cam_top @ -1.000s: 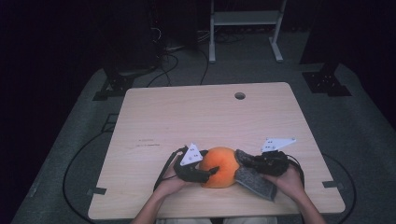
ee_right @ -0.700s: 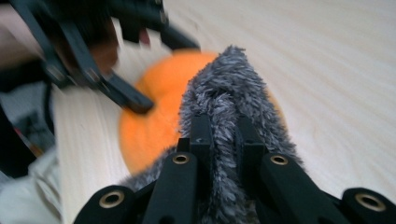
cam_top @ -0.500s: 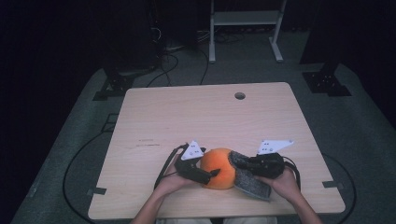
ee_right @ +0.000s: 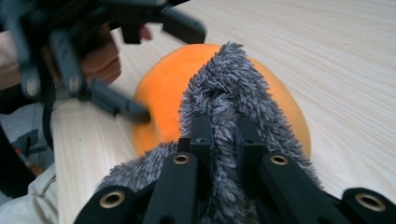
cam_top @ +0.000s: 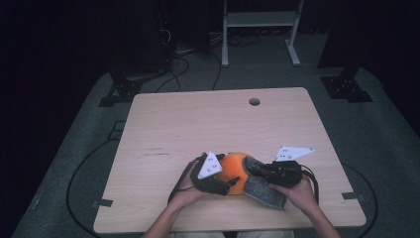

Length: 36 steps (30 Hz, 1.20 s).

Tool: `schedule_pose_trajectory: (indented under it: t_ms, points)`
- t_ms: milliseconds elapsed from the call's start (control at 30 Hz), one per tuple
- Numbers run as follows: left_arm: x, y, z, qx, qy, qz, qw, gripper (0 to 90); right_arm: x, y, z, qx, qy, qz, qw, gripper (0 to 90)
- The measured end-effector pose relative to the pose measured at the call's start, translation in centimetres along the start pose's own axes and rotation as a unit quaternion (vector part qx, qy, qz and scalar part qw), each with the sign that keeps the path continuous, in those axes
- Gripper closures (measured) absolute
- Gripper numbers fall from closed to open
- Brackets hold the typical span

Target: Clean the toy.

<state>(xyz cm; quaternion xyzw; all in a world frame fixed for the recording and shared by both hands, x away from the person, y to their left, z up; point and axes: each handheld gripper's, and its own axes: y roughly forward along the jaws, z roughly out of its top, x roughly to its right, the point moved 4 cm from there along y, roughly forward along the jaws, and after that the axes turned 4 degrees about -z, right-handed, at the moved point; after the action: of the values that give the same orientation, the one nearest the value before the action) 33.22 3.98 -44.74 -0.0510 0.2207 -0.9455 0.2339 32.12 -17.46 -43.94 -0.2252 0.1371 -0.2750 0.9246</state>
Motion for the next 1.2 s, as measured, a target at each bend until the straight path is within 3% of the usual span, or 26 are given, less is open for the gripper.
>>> schedule_pose_trajectory:
  t_ms: [33, 67, 133, 200, 400, 500, 533, 600, 700, 767, 800, 833, 867, 900, 967, 1000, 1033, 1067, 1100, 1133, 1200]
  points:
    - [-0.3, 0.2, -0.3, -0.012, -0.017, -0.008, 0.9998, 7.1, -0.2, 0.1, 0.0, 0.000, -0.002, 0.001, 1.0000, 80.5]
    - [-0.3, 0.4, -0.6, -0.026, -0.019, -0.011, 0.9994, 9.8, -0.3, 0.2, 0.0, -0.001, -0.004, 0.005, 1.0000, 80.5]
    - [0.2, 0.4, -1.0, -0.020, 0.007, -0.001, 0.9998, 24.5, -0.5, 0.3, 0.0, -0.005, -0.009, 0.004, 0.9999, 80.5]
    - [0.7, 0.3, -0.9, -0.022, 0.029, 0.011, 0.9993, 32.0, -0.5, 0.2, 0.0, -0.008, -0.012, 0.001, 0.9999, 80.5]
    - [1.0, 0.0, -1.1, -0.022, 0.042, 0.002, 0.9989, 34.6, 1.2, -0.9, -0.8, -0.019, 0.017, -0.018, 0.9995, 80.5]
    - [1.3, -0.1, -1.0, -0.018, 0.059, -0.003, 0.9981, 33.7, 0.4, -1.2, 0.1, 0.015, 0.011, 0.005, 0.9998, 80.4]
    - [1.4, -0.2, -0.8, -0.018, 0.059, -0.009, 0.9981, 31.1, 0.1, -0.9, 0.2, 0.007, 0.003, 0.008, 0.9999, 80.5]
    - [0.8, -0.4, -0.3, -0.020, 0.036, -0.014, 0.9990, 16.0, -0.4, -0.1, -0.2, -0.006, -0.015, 0.003, 0.9999, 80.5]
    - [-0.2, -0.5, -0.3, -0.025, -0.014, -0.017, 0.9994, 5.2, -0.6, -0.1, -0.5, -0.014, -0.028, -0.001, 0.9995, 80.6]
    - [-0.4, 0.1, -0.6, -0.040, -0.037, -0.034, 0.9979, 3.8, -0.6, -0.2, -0.7, -0.013, -0.023, 0.008, 0.9996, 80.6]
    - [-0.2, 0.3, -0.9, -0.043, -0.044, -0.052, 0.9967, 7.0, -0.6, -0.2, -0.8, -0.015, -0.024, 0.007, 0.9996, 80.6]
    - [0.0, 0.4, -1.0, -0.038, -0.038, -0.053, 0.9971, 20.0, -0.6, -0.2, -0.8, -0.017, -0.026, 0.005, 0.9995, 80.6]
    - [0.4, 0.4, -1.0, -0.034, -0.014, -0.035, 0.9987, 24.3, -0.6, -0.3, -0.8, -0.019, -0.025, 0.003, 0.9995, 80.6]
    - [0.8, 0.4, -0.9, -0.028, 0.009, -0.019, 0.9994, 34.1, -0.5, -0.3, -0.8, -0.019, -0.024, 0.000, 0.9995, 80.5]
    - [1.1, 0.2, -0.2, -0.002, 0.041, 0.014, 0.9991, 40.5, -0.3, -0.7, -0.4, -0.005, -0.016, -0.001, 0.9999, 80.5]
    - [1.2, 0.1, 0.0, 0.012, 0.059, 0.027, 0.9978, 42.0, -0.2, -1.1, -0.1, 0.007, -0.013, -0.003, 0.9999, 80.5]
    - [1.4, 0.2, 0.2, 0.016, 0.078, 0.040, 0.9960, 42.3, -0.1, -1.3, 0.3, 0.021, -0.011, -0.001, 0.9997, 80.5]
    - [1.5, 0.4, 0.2, 0.009, 0.086, 0.038, 0.9955, 41.2, -0.1, -1.4, 0.6, 0.032, -0.010, 0.004, 0.9994, 80.5]
    - [1.6, 0.5, 0.1, 0.009, 0.080, 0.019, 0.9965, 37.0, -0.2, -1.2, 0.7, 0.029, -0.011, 0.005, 0.9995, 80.5]
    - [1.6, 0.4, 0.1, 0.007, 0.073, 0.012, 0.9973, 26.4, -0.3, -0.6, 0.4, 0.014, -0.018, 0.003, 0.9997, 80.5]
    - [0.6, 0.1, 0.2, 0.007, 0.017, 0.002, 0.9998, 13.6, -0.7, 0.2, -0.2, 0.004, -0.025, 0.005, 0.9997, 80.5]
